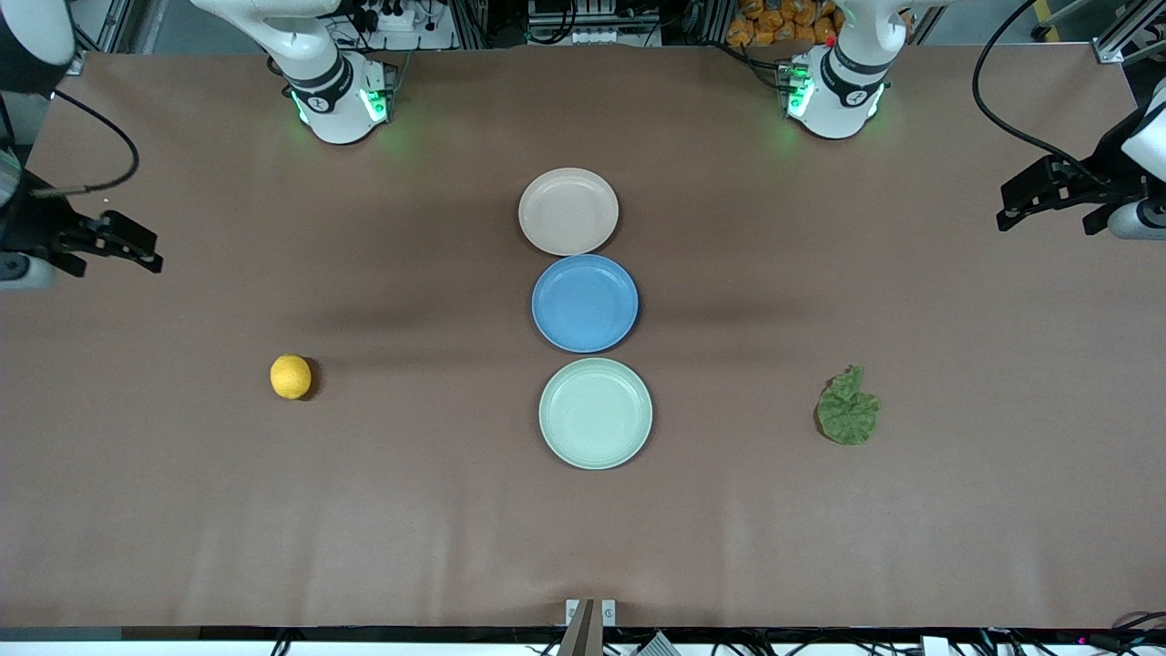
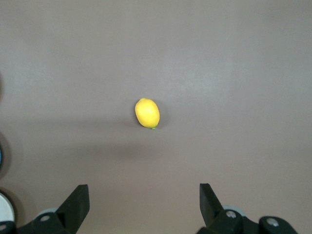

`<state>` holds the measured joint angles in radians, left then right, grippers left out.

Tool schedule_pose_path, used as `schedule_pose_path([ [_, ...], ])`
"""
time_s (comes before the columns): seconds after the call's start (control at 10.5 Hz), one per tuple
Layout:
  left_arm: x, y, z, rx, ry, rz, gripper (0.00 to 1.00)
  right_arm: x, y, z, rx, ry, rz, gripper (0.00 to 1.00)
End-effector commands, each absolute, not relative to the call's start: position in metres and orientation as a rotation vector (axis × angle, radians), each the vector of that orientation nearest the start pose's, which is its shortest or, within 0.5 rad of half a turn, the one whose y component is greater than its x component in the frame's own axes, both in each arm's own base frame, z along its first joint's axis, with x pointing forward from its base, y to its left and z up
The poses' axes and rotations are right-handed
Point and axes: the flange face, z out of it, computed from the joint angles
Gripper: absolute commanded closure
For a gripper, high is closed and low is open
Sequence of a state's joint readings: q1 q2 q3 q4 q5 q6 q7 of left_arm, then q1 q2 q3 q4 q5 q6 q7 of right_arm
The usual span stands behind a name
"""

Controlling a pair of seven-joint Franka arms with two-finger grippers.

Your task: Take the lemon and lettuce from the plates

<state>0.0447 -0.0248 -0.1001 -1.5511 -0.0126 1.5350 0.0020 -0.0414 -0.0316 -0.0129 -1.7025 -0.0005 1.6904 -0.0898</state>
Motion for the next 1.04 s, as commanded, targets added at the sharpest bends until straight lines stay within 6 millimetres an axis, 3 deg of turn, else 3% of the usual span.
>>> schedule_pose_path([
  [0.0, 0.535, -0.031, 0.655, -3.147, 0.078, -0.026, 0.0, 0.546, -0.027, 0.622, -3.117, -0.02, -0.041, 0.0],
  [0.19, 0.535, -0.031, 0.655, -3.145, 0.078, -0.016, 0.0, 0.546, -0.025, 0.632, -3.116, -0.026, -0.062, 0.0],
  [0.66, 0.536, -0.027, 0.664, -3.147, 0.079, -0.007, 0.0, 0.546, -0.024, 0.632, -3.116, -0.033, -0.057, 0.0],
  [0.95, 0.54, -0.028, 0.657, -3.15, 0.081, 0.017, 0.0, 0.546, -0.024, 0.631, -3.116, -0.033, -0.055, 0.0],
])
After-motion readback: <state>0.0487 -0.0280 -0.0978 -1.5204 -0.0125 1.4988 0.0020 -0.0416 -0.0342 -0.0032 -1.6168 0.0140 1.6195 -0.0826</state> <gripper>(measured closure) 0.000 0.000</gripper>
